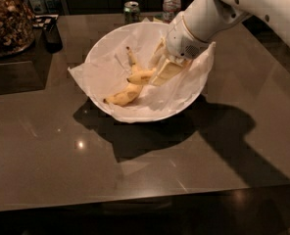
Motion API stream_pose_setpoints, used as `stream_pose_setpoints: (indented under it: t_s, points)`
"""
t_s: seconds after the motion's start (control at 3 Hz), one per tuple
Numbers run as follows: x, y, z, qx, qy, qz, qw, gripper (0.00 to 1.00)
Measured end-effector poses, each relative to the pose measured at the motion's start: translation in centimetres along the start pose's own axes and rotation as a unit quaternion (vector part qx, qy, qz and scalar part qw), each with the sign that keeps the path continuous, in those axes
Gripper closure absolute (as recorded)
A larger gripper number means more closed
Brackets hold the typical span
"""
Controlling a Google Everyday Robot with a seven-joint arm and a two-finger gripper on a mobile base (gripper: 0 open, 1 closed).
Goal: Pick banana from white bowl
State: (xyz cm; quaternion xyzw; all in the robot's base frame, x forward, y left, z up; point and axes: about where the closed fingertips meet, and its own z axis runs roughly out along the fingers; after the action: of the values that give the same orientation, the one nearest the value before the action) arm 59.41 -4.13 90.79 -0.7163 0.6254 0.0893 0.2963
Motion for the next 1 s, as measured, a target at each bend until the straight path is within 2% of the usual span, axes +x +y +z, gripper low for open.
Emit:
stream_pose_setpoints:
  t_s: [0.33, 0.67, 1.0]
  points:
    - [-1.1, 1.1, -2.5, -0.006, -0.056, 0.009, 0.9984, 1.00]
    - [-3.1, 3.2, -6.6, -0.006, -0.102, 0.027, 0.9944, 1.00]
    - [-4.4, 5.4, -10.6, 0.005, -0.085, 0.043, 0.9955, 1.00]
